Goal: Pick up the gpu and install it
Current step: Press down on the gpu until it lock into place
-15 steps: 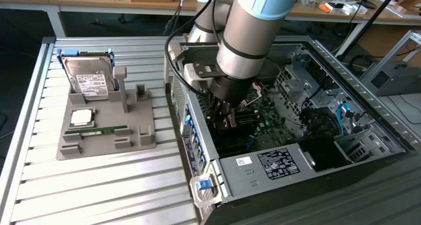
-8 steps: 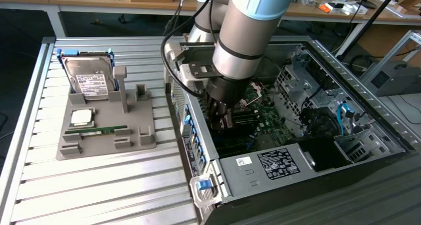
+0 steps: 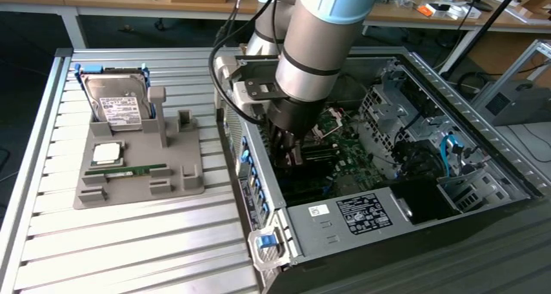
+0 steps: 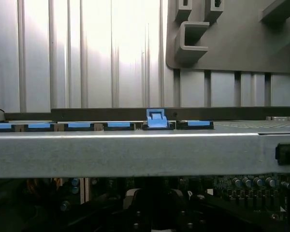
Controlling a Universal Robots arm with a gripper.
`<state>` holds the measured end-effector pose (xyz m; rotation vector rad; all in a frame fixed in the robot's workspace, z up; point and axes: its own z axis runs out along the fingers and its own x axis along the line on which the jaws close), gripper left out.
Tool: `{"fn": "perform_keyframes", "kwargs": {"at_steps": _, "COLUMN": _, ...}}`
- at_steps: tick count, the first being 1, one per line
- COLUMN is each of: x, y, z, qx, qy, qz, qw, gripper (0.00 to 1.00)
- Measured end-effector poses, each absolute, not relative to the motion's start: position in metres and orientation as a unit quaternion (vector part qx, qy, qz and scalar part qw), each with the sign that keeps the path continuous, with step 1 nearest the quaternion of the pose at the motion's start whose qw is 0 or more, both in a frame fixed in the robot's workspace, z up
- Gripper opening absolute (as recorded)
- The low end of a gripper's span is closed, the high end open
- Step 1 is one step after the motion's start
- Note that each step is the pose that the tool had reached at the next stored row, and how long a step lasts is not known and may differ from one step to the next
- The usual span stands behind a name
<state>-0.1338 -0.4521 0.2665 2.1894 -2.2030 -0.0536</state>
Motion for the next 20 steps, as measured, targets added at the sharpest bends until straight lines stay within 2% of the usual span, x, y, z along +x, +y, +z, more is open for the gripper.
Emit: {"fn": "perform_keyframes", "kwargs": {"at_steps": 20, "x": -0.122, "y": -0.456, "z": 0.274, "qx": 0.705, "qy": -0.709, "qz": -0.018, "qw": 0.019, "gripper": 0.11}}
